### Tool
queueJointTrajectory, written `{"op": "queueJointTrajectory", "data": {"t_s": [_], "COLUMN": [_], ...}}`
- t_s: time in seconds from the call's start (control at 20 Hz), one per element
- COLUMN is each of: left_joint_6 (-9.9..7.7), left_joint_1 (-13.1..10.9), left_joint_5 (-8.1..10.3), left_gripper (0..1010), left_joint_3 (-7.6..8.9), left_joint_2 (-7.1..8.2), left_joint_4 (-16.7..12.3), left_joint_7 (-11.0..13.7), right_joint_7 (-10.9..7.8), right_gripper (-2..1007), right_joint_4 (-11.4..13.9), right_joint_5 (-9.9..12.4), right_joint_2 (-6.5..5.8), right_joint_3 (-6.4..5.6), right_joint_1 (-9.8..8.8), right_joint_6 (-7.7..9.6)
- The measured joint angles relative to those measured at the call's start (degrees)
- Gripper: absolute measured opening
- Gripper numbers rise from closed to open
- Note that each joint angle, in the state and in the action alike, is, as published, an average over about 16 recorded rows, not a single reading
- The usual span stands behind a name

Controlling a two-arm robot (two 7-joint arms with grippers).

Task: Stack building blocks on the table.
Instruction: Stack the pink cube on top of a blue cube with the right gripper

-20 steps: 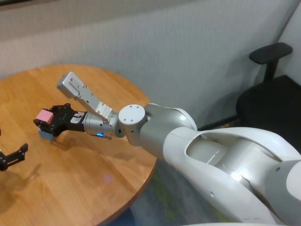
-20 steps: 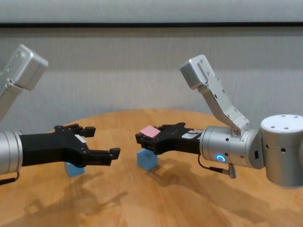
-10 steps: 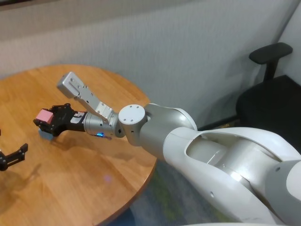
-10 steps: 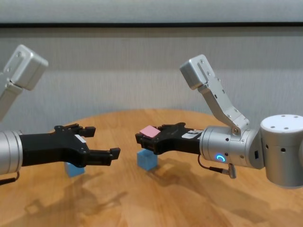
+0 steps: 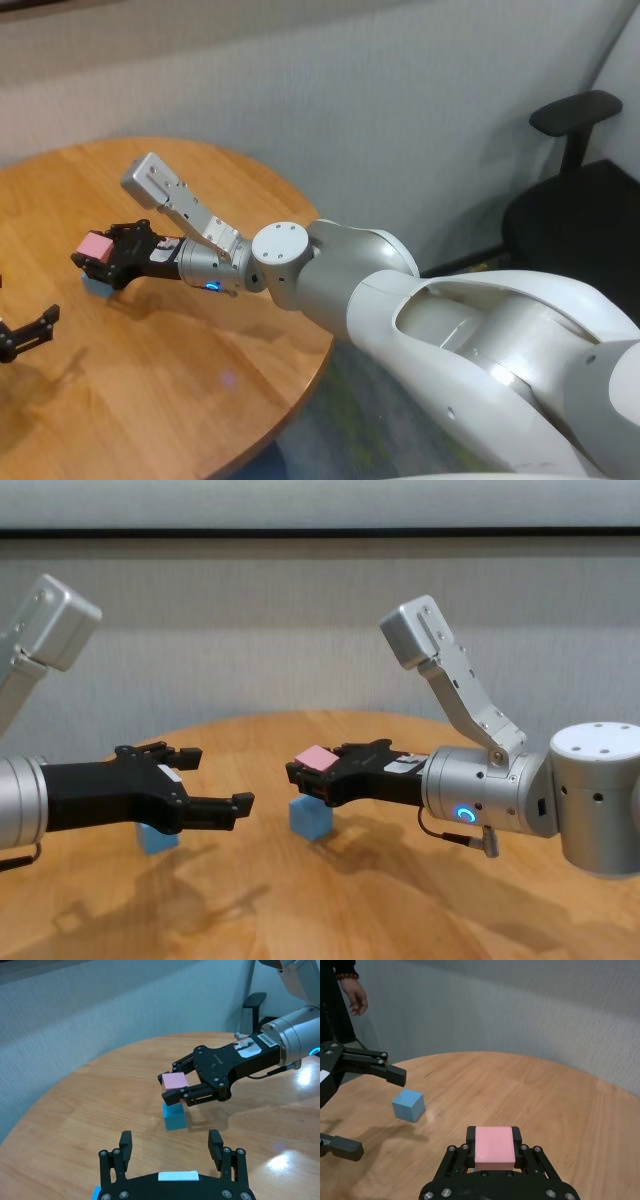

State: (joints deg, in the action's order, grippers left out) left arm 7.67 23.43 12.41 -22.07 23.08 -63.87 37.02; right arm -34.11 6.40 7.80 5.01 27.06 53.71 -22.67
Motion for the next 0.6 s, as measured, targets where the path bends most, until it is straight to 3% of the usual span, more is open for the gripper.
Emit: {"op": "queueJointTrajectory", "data": {"t_s": [0.45, 0.6], "left_joint_6": [0.00, 0.00], "left_joint_1": [0.0, 0.0], "left_joint_5": [0.00, 0.00], "left_gripper": [1000, 1000], "left_joint_3": [0.00, 0.00], "left_joint_2": [0.00, 0.00], "left_joint_4": [0.0, 0.0], "left_joint_7": [0.0, 0.0], "right_joint_7": [0.00, 0.21], "right_gripper": [373, 373], "right_joint_4": [0.0, 1.4], "right_joint_5": [0.0, 0.1], "right_joint_2": [0.00, -0.38], "right_joint_3": [0.00, 0.21], "right_joint_1": [0.00, -0.58], "right_joint_6": [0.00, 0.57]}}
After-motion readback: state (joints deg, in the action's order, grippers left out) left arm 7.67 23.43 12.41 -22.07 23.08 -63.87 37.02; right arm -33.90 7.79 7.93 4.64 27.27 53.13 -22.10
